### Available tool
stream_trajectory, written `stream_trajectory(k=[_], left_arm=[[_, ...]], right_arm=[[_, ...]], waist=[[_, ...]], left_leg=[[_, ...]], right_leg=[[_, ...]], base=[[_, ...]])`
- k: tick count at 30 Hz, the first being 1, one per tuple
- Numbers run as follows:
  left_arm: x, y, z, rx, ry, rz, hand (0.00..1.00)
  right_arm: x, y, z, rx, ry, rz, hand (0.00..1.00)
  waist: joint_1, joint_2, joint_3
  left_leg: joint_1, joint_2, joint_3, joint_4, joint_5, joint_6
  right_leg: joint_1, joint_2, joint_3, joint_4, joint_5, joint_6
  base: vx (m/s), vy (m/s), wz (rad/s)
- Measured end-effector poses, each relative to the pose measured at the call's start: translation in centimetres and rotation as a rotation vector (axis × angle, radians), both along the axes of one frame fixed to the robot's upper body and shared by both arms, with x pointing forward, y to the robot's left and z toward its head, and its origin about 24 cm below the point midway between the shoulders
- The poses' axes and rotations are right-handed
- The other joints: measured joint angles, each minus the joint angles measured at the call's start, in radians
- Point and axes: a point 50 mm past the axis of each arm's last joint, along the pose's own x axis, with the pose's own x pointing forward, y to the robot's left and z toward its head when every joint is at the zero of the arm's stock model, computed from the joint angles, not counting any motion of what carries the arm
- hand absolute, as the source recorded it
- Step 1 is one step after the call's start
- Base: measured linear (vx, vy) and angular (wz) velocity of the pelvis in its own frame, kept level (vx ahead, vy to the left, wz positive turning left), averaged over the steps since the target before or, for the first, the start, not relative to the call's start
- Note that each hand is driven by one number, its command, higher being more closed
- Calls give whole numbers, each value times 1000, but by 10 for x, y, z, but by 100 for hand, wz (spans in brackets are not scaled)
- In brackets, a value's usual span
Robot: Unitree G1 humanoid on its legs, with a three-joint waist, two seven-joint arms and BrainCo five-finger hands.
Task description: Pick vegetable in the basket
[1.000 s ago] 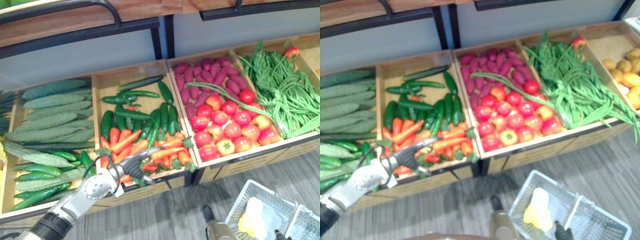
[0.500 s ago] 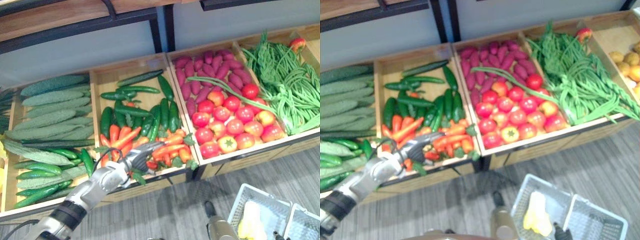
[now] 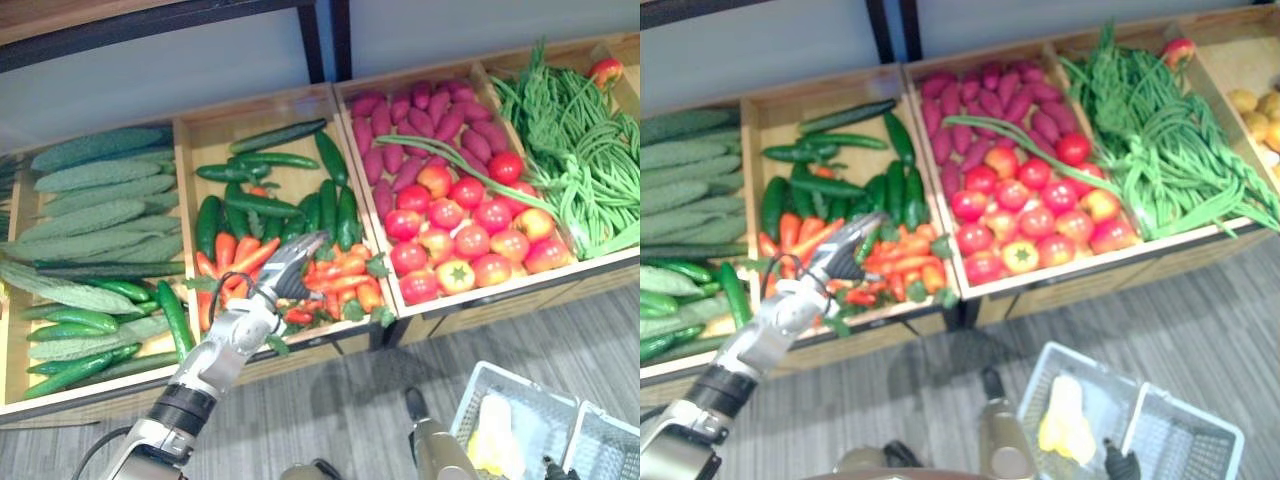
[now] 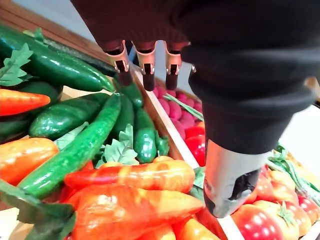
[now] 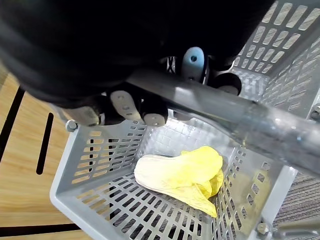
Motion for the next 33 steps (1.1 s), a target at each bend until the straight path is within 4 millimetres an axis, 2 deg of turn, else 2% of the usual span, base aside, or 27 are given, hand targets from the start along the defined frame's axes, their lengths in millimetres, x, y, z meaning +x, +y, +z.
stream_trajectory(k=[7, 16, 26, 33], left_arm=[[5, -3, 7, 29, -29, -9, 0], [5, -10, 2, 55, -2, -45, 0], [8, -11, 6, 93, -1, -64, 0], [9, -7, 2, 135, 28, -65, 0]], right_arm=[[1, 4, -2, 13, 3, -5, 100], [2, 5, -2, 18, 0, -4, 100], [8, 6, -1, 18, -13, 2, 100], [11, 6, -1, 18, -21, 4, 100]], waist=[[2, -5, 14], [2, -8, 23], [2, -11, 42], [2, -11, 50]], left_leg=[[-21, 12, -1, 36, -15, 5], [-37, 23, 3, 57, -21, 7], [-54, 33, 0, 80, -28, 11], [-69, 40, -2, 89, -29, 11]], right_leg=[[-18, 2, 3, 11, 2, 3], [-33, 6, 7, 17, 4, 6], [-50, 9, 7, 32, 4, 6], [-65, 14, 5, 36, 4, 6]], base=[[1, 1, 0], [-1, 1, 0], [0, 0, 0], [0, 0, 0]])
